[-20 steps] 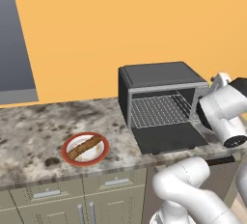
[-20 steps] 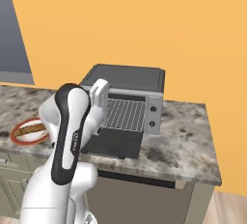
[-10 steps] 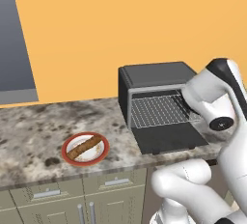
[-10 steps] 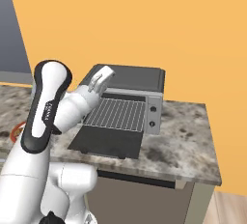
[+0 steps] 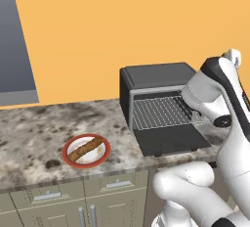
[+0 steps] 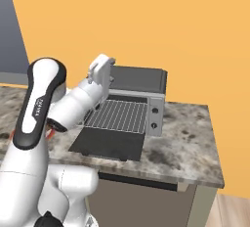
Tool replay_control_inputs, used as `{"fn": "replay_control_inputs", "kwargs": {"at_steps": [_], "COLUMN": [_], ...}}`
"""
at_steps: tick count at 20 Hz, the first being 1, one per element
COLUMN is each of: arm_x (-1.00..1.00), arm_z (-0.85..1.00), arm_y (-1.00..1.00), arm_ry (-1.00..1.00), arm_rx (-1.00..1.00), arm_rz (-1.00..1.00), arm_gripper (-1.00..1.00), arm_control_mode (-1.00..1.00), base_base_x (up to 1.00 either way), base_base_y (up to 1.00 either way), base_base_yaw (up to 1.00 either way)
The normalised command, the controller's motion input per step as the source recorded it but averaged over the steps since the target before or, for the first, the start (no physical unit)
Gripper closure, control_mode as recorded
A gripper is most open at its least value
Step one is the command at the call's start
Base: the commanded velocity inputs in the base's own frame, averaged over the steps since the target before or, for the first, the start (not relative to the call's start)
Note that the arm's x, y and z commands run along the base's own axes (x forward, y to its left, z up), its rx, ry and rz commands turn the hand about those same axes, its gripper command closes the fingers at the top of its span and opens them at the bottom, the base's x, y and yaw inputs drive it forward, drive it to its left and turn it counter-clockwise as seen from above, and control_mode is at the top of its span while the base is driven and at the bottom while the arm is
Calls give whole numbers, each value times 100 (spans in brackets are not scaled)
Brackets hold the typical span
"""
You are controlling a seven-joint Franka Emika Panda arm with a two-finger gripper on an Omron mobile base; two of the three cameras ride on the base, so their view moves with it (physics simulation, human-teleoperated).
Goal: Pull the toaster oven rack outwards. Pick up the baguette from the plate and place it on the toaster oven rack. Close the toaster oven door fully and set the temperature to the lowest setting.
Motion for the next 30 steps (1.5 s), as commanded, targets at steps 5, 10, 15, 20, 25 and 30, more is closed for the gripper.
{"fn": "replay_control_inputs", "kwargs": {"at_steps": [5,10,15,20,25,30], "arm_x": [-35,-34,-9,0,29,25], "arm_z": [75,64,11,0,-1,-1], "arm_y": [-69,-67,-38,-5,23,26], "arm_ry": [0,0,0,3,18,32], "arm_rx": [-54,-55,-66,-73,-73,-62], "arm_rz": [0,-3,-9,-20,-42,-45], "arm_gripper": [-100,-100,-100,-100,-100,-100], "arm_control_mode": [-100,-100,-100,-100,-100,-100], "base_base_x": [0,0,0,0,0,0], "base_base_y": [0,0,0,0,0,0], "base_base_yaw": [0,0,0,0,0,0]}}
